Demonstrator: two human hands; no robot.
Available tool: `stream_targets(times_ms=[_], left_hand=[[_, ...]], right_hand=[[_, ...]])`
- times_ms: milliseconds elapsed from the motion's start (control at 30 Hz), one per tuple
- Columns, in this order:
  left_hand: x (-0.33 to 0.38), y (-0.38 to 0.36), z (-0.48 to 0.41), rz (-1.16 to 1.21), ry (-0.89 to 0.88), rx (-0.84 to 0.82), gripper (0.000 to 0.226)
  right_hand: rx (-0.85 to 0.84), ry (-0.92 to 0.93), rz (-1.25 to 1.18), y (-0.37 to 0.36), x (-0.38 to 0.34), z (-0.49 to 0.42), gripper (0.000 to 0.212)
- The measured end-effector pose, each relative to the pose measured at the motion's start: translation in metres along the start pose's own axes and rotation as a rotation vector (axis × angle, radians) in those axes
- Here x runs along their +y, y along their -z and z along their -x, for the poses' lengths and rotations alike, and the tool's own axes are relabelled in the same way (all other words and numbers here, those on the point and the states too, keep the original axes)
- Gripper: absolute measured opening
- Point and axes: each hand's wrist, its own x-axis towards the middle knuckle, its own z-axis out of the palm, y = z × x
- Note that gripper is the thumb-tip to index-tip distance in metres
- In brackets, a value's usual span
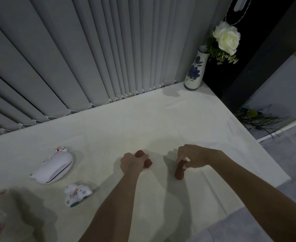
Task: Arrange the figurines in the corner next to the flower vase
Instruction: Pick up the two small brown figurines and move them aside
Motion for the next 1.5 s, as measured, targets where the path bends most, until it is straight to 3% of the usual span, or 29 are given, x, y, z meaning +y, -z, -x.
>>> stream_targets(times_ms=[100,233,467,633,800,900,1100,1333,1500], left_hand=[[0.000,0.000,0.000,0.007,-0.007,0.007,0.050],[-0.002,-0.001,-0.002,0.032,-0.012,0.009,0.046],[-0.005,-0.003,-0.006,0.066,-0.037,0.009,0.049],[-0.004,-0.003,-0.010,0.046,-0.073,-0.041,0.054],[0.002,-0.008,-0.012,0.173,-0.244,-0.149,0.030],[0.011,-0.010,-0.011,0.283,-0.350,-0.244,0.019],[0.028,-0.021,-0.008,0.351,-0.525,-0.371,0.019],[0.022,-0.049,-0.008,0.246,-0.633,-0.284,0.027],[0.019,-0.062,-0.007,0.265,-0.669,-0.268,0.029]], right_hand=[[-0.018,-0.044,-0.007,-0.009,0.004,0.003,0.019],[-0.014,-0.055,0.030,-0.024,0.008,0.009,0.035],[0.018,0.004,0.114,-0.036,0.000,0.007,0.025],[0.234,-0.106,-0.253,-0.028,0.004,0.008,0.025],[0.446,-0.099,-0.602,-0.019,0.012,-0.001,0.028],[0.479,-0.056,-0.694,-0.013,0.017,-0.005,0.013],[0.570,-0.075,-0.771,-0.009,0.034,-0.020,0.020],[0.701,-0.062,-0.713,-0.017,0.050,-0.035,0.030],[0.678,-0.034,-0.703,-0.021,0.052,-0.040,0.027]])
